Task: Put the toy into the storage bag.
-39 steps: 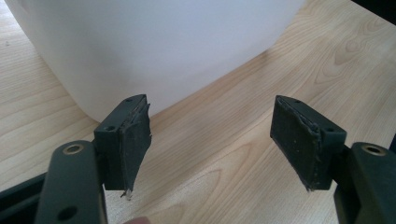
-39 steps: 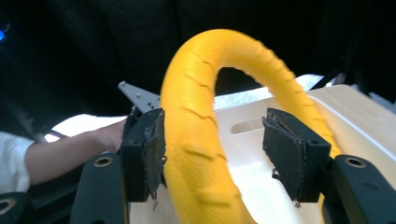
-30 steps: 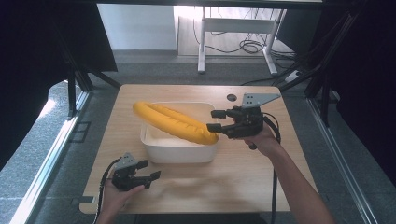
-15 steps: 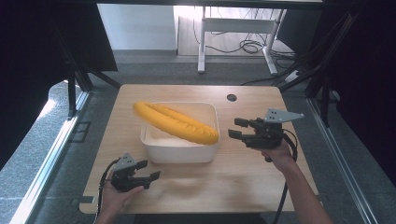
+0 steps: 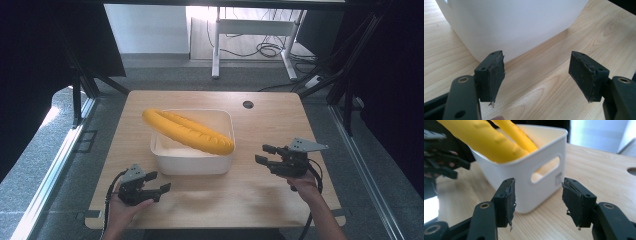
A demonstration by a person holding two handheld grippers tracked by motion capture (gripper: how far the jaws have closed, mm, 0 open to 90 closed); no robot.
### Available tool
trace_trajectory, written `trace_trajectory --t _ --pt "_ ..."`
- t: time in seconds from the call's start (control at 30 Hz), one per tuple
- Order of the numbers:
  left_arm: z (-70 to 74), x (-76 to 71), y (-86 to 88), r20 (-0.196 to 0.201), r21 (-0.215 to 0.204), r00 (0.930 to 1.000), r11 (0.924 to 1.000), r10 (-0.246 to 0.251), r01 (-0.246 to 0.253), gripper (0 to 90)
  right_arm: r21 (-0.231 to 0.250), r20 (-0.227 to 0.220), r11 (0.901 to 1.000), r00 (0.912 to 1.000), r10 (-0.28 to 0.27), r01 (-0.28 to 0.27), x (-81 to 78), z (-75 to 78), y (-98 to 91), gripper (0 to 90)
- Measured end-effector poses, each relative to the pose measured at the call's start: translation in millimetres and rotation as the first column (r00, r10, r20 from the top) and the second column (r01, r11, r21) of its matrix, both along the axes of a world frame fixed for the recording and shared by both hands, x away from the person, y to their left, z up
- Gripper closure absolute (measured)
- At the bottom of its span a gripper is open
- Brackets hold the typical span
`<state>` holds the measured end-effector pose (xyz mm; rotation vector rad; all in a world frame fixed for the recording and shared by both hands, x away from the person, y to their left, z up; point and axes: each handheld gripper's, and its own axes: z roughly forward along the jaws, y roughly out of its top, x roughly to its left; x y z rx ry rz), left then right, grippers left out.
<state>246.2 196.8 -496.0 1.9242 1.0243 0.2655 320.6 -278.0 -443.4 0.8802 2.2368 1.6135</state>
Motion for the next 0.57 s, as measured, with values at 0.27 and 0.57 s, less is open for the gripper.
trace_trajectory --t 0.27,0.57 --pt "-0.1 -0.6 -0.7 0.001 0.002 1.0 1.0 -0.004 0.004 28.8 -0.016 -0.013 0.9996 0.9996 -0.024 0.023 -0.8 -12.3 -1.4 43.6" --pt "-1.2 0.0 -1.3 -0.001 0.003 1.0 1.0 -0.004 0.004 28.8 -0.02 -0.016 0.9993 0.9994 -0.032 0.032 -1.0 -15.5 -2.2 43.0"
